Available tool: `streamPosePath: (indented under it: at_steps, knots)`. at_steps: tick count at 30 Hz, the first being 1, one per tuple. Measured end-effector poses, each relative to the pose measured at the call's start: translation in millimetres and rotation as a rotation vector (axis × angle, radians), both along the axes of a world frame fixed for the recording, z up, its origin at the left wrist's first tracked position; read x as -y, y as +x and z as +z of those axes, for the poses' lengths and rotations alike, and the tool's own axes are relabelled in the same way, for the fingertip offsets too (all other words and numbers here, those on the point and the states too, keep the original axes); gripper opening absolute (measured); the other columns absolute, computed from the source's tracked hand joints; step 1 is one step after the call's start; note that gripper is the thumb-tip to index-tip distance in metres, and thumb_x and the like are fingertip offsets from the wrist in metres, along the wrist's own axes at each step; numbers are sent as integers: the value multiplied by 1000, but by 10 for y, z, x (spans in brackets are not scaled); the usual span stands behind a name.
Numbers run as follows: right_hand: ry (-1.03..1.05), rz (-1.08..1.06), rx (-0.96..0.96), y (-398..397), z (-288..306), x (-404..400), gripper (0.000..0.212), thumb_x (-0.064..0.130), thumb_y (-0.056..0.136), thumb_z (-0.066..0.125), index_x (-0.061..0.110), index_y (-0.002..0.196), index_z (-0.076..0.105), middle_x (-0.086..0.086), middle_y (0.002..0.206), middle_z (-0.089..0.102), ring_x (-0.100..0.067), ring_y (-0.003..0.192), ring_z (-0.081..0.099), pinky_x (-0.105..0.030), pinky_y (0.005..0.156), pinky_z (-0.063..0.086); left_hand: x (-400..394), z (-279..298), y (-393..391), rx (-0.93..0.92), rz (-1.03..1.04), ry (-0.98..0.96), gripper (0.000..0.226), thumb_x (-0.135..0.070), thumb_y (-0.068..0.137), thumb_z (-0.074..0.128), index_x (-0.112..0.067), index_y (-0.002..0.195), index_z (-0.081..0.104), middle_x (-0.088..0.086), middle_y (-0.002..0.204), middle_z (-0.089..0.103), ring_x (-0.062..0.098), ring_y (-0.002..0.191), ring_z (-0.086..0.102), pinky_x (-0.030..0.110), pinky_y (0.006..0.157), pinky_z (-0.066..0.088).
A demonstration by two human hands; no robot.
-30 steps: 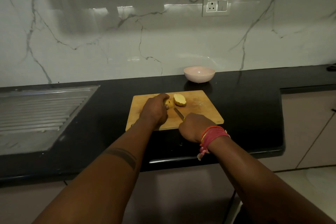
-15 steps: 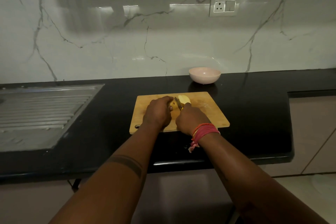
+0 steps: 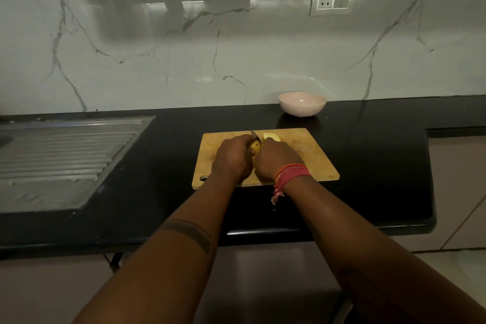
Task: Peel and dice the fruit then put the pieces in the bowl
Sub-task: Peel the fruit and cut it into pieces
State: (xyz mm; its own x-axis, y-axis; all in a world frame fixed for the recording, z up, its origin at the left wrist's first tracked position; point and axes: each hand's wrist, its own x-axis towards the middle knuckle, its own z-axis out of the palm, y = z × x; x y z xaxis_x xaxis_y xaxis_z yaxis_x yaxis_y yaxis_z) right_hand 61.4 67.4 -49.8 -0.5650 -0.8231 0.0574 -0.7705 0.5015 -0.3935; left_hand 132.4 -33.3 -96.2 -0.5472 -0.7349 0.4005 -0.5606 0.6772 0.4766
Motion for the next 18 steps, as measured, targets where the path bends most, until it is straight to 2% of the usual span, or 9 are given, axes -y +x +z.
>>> streamPosePath:
  at_steps: [5,8,11,15,18]
  knots:
    - [2,-7,-51,18,-1,94,35,34,106,42,10,120,62,-9,108,65,-24,89,59,-33,74,47,-5,-4,-2,3,-12,-18,45,-12,98,62,-25,141,58,3,130,67,22,118,62,38,101,50]
    - [22,-2,-32,21,18,59,38,36,106,39,9,115,64,-8,97,61,-22,84,55,-34,73,46,-26,-10,-5,6,-8,-44,48,-11,97,62,-25,143,56,4,131,67,22,118,62,40,101,52]
    - [87,14,14,33,32,-21,31,29,104,42,9,116,62,-8,93,59,-23,84,54,-35,77,46,-16,-16,-17,2,8,-14,50,-9,96,64,-25,143,57,4,134,66,23,120,61,41,104,51]
    - [103,-8,44,60,40,-199,8,22,97,51,15,92,51,-2,76,47,-18,71,50,-34,73,44,3,-17,-35,4,27,22,49,-10,97,64,-29,142,57,2,132,66,21,116,62,41,100,53]
    - [112,-15,70,99,20,-332,15,20,95,51,12,83,48,-3,77,49,-20,72,53,-33,71,43,9,-13,-39,-3,37,42,46,-16,98,63,-31,141,57,1,133,65,21,115,61,41,99,53]
